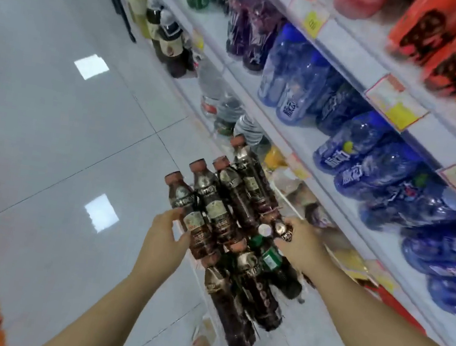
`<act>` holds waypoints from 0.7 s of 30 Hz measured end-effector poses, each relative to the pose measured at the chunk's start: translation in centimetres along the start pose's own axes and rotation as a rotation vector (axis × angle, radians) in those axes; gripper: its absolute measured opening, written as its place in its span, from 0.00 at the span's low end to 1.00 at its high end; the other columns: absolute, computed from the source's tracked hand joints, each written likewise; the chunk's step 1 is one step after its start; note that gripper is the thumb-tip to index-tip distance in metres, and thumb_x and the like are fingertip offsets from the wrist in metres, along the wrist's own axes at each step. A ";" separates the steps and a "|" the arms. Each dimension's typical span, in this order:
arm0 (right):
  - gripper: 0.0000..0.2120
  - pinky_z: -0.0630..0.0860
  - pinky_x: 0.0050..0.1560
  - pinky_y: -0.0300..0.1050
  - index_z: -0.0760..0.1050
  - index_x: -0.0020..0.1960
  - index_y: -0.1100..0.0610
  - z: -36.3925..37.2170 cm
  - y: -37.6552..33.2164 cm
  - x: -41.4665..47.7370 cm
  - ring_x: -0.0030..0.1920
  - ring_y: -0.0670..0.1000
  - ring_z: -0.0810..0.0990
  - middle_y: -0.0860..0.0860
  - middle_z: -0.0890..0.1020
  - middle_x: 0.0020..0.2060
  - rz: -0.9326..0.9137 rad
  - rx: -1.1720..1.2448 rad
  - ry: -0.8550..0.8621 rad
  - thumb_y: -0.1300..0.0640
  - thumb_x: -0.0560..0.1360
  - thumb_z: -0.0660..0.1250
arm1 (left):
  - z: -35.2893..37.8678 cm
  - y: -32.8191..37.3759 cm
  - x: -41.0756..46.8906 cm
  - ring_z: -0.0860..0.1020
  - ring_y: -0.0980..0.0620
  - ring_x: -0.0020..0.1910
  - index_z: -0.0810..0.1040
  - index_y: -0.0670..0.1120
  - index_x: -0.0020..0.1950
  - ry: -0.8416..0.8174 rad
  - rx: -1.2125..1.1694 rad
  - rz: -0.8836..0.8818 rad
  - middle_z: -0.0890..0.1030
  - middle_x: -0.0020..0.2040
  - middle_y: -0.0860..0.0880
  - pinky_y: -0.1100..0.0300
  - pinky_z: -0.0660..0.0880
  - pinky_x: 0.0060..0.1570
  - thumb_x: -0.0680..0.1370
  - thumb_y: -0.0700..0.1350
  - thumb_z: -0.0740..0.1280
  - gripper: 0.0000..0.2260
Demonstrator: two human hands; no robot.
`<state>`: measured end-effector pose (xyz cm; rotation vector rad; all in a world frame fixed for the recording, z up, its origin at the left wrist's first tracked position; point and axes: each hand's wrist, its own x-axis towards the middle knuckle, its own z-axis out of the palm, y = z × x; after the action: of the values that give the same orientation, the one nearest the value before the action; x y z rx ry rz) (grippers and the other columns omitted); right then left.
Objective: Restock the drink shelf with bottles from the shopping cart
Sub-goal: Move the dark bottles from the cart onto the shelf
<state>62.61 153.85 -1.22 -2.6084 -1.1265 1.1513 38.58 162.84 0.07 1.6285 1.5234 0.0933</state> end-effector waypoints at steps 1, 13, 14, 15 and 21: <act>0.28 0.72 0.59 0.48 0.65 0.70 0.55 0.8 0.5 0.9 0.64 0.58 0.72 0.55 0.73 0.65 0.018 -0.027 0.009 0.53 0.73 0.68 | 0.3 -0.4 1.3 0.69 0.48 0.67 0.63 0.47 0.72 0.017 -0.031 -0.028 0.67 0.70 0.46 0.50 0.67 0.66 0.77 0.46 0.65 0.24; 0.37 0.67 0.65 0.50 0.51 0.74 0.57 5.3 4.7 2.0 0.70 0.56 0.63 0.54 0.63 0.70 0.028 -0.413 0.138 0.51 0.73 0.68 | 4.4 -2.7 9.7 0.75 0.45 0.58 0.62 0.47 0.69 0.058 -0.376 -0.310 0.72 0.62 0.44 0.47 0.74 0.57 0.66 0.53 0.75 0.37; 0.37 0.67 0.65 0.50 0.51 0.74 0.57 5.3 4.7 2.0 0.69 0.56 0.64 0.54 0.64 0.69 0.019 -0.433 0.150 0.52 0.73 0.68 | 4.7 -2.6 9.9 0.76 0.46 0.57 0.63 0.46 0.68 0.078 -0.411 -0.311 0.74 0.60 0.45 0.49 0.75 0.55 0.66 0.51 0.76 0.35; 0.36 0.67 0.65 0.49 0.52 0.74 0.57 5.4 4.9 2.1 0.68 0.56 0.65 0.54 0.65 0.69 0.005 -0.455 0.164 0.53 0.73 0.68 | 4.9 -2.4 10.0 0.77 0.46 0.55 0.64 0.45 0.67 0.103 -0.430 -0.316 0.76 0.58 0.46 0.50 0.75 0.54 0.67 0.49 0.76 0.33; 0.33 0.67 0.62 0.47 0.58 0.71 0.58 4.5 5.2 1.6 0.64 0.57 0.68 0.56 0.74 0.61 0.001 -0.352 0.109 0.55 0.72 0.70 | 5.2 -0.8 7.2 0.76 0.49 0.56 0.67 0.51 0.65 0.313 -0.452 -0.269 0.76 0.58 0.49 0.49 0.75 0.57 0.66 0.52 0.75 0.31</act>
<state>63.47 150.16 -7.15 -2.8821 -1.4161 0.8636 42.82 165.96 -7.11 1.0763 1.7865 0.5260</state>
